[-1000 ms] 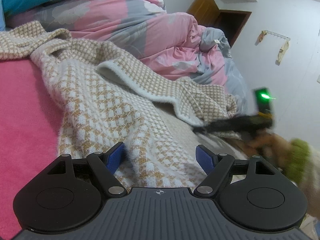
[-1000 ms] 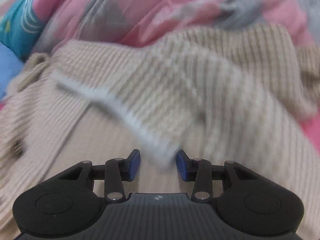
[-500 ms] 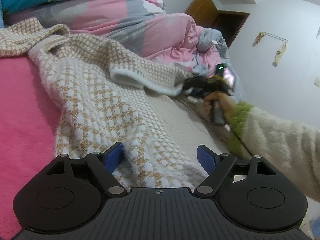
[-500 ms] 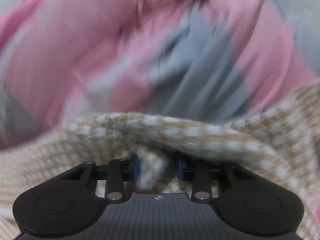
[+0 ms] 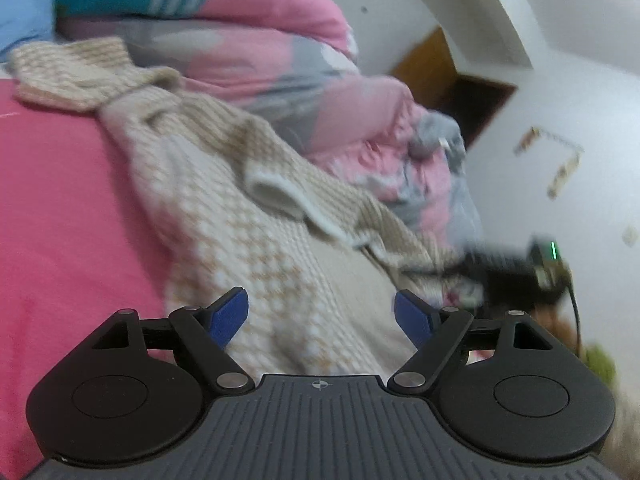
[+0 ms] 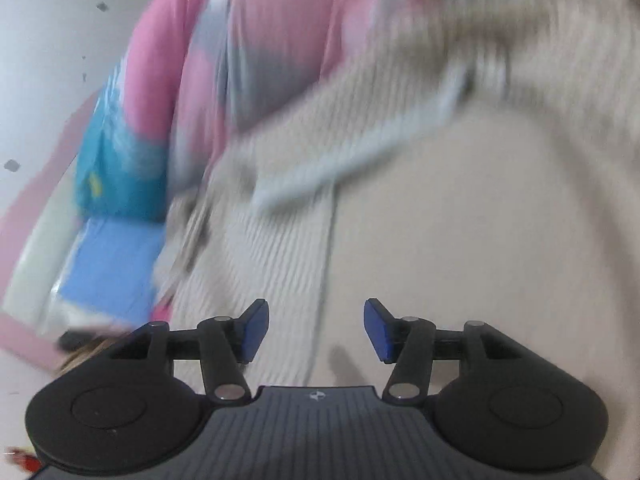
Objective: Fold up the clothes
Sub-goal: 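Grasp the cardigan front with the right gripper and lift it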
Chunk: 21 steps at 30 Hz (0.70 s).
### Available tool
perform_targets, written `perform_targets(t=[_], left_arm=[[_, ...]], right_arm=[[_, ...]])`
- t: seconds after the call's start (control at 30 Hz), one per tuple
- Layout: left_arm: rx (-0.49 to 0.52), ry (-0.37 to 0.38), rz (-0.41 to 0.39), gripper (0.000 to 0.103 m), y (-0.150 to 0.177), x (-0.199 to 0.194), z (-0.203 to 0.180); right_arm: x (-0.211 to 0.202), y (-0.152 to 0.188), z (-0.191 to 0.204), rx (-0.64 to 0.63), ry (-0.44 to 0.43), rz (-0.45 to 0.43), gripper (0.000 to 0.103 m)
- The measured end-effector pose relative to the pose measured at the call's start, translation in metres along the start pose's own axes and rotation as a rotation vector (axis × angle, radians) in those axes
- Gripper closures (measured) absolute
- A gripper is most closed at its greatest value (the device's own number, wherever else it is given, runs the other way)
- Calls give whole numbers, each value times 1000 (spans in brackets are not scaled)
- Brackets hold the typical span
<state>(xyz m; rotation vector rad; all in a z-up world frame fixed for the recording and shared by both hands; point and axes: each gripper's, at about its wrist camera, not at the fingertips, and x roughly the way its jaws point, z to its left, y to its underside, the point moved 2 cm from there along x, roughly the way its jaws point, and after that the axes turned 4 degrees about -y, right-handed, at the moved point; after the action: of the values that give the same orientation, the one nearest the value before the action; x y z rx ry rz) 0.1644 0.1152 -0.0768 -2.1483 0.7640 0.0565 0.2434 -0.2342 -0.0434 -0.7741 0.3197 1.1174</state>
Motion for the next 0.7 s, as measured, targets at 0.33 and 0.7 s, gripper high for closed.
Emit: perform_targets(t=[0.33, 0.7], left_arm=[[-150, 44, 29, 22, -12, -39, 38], [-58, 10, -137, 21, -35, -160, 37]], right_arm=[[34, 40, 81, -122, -130, 47, 97], [167, 51, 239, -381, -377, 216, 98]])
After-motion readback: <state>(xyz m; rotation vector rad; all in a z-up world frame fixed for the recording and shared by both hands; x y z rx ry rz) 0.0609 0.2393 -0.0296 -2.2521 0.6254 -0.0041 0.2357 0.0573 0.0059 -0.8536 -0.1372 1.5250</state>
